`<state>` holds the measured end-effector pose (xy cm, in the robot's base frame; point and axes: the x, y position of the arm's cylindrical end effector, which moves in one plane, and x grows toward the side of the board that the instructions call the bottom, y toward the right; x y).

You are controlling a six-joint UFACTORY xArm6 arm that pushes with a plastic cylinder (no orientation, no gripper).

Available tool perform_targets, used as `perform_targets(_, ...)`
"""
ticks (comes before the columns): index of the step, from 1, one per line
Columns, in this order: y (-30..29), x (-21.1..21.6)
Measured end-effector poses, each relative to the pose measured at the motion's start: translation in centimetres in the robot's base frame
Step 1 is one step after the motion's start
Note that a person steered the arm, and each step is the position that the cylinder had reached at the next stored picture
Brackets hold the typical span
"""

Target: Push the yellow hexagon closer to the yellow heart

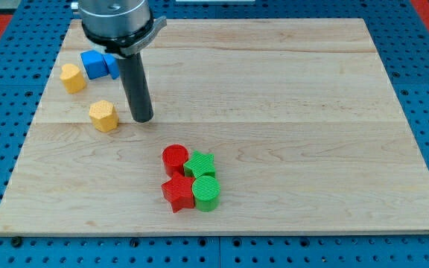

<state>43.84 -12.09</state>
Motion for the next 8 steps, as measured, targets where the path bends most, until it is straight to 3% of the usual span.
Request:
perform_targets(2,-5.4,-0.2)
perform_targets(4,-6.8,3.8)
perform_targets(6,-8.1,-1.1)
perform_targets(8,-4.0,0.2)
